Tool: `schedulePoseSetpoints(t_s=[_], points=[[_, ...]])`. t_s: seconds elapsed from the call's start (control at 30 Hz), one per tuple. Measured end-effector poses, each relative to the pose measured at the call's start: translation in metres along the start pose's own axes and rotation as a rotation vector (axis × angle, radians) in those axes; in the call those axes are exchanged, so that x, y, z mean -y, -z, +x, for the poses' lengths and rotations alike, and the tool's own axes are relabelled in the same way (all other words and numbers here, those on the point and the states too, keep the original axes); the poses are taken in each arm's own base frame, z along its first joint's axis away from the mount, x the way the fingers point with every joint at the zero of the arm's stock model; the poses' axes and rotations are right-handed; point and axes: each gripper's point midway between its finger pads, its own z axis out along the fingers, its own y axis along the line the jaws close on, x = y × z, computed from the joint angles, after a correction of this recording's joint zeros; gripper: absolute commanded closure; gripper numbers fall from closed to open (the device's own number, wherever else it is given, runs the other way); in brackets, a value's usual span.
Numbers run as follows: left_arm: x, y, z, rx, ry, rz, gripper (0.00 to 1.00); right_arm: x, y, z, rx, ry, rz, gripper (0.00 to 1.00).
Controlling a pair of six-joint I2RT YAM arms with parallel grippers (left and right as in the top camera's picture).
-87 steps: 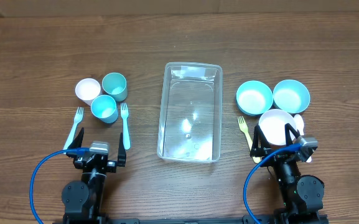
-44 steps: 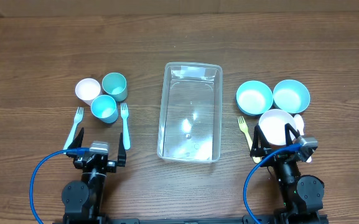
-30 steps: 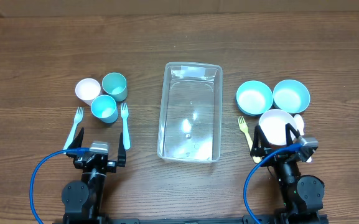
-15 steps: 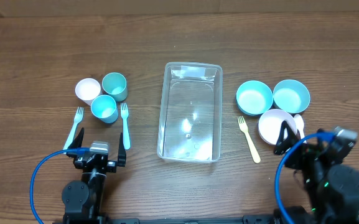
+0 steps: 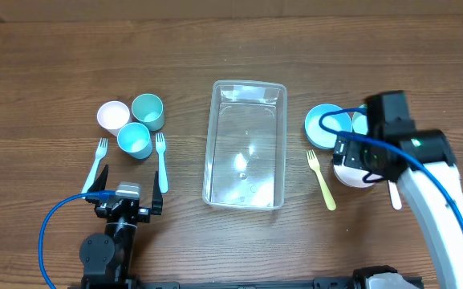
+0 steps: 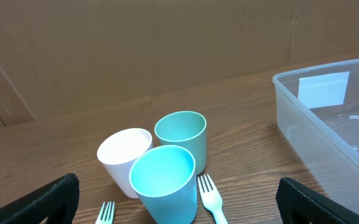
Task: Pack container
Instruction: 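Move the right gripper over the pink bowl and grasp its rim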
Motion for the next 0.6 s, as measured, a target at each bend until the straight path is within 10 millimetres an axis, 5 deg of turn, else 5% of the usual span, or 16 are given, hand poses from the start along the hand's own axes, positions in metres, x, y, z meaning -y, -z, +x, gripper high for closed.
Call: schedulePoseSetpoints(t_s=[0.17,0.37,0.6], points=[[0.0,0.0,0.0,0.0,0.0,0.0,0.0,0.004,-0.027,0.004,-0.099,-0.001,0.053,0.06],[0.0,0.0,0.0,0.0,0.0,0.0,0.0,0.041,-0.031,-0.006,-0.095,-0.141,0.083,0.1],[0.0,0.0,0.0,0.0,0.0,0.0,0.0,0.045,-0.033,-0.015,-0.074,-0.114,0.023,0.18]])
